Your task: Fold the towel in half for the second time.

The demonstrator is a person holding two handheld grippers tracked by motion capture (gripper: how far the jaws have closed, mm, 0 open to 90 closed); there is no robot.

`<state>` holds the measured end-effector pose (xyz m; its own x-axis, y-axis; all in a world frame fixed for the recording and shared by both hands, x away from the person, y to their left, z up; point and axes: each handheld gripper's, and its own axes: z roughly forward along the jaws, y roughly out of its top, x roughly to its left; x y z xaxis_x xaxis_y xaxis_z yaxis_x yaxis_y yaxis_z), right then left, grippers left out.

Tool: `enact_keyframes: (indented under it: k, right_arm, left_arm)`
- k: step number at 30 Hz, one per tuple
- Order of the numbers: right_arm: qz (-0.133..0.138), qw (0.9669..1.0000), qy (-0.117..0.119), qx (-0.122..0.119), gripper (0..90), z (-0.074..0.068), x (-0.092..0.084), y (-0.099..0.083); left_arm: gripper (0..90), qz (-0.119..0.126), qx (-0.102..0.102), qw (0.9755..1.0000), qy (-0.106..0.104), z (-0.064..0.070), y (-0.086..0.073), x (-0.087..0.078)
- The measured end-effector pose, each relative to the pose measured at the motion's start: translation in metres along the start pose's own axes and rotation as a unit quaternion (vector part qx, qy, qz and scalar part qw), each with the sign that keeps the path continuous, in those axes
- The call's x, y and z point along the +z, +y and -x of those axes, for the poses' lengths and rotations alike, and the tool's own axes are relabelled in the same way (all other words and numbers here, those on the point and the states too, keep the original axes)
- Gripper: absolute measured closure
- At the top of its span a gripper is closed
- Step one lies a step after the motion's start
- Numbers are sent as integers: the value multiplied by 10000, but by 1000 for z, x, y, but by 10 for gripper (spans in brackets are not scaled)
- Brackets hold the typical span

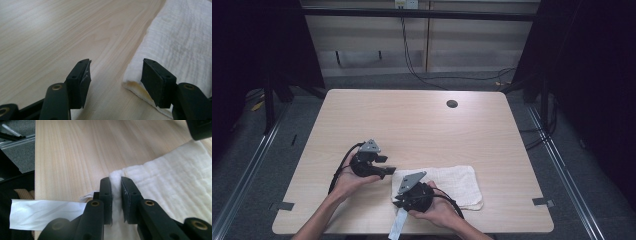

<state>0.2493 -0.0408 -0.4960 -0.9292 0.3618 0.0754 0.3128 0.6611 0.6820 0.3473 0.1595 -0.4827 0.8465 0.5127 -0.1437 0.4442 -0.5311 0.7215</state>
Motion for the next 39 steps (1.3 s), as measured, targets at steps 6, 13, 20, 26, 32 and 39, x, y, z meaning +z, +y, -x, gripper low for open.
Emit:
enact_keyframes:
  k: [6,13,20,26,32,39]
  right_arm:
    - [47,10000,-33,-6,805,1,0,-1]
    - [6,10000,-24,85,805,0,0,0]
    - [-115,9999,6,-14,804,1,0,3]
    - [-59,9995,175,262,805,6,0,1]
    - [-59,9997,157,196,814,5,0,2]
    - [77,9994,249,226,818,5,-3,4]
  left_arm:
    - [392,-134,76,9999,-77,5,-2,7]
    - [451,-226,149,9994,-221,8,-4,13]
    - [440,-334,196,9988,-303,9,-5,19]
    - [607,-373,354,9983,-265,14,-6,18]
    - [815,-291,303,9980,-474,16,-8,17]
    - [837,-62,132,9978,-640,12,-6,11]
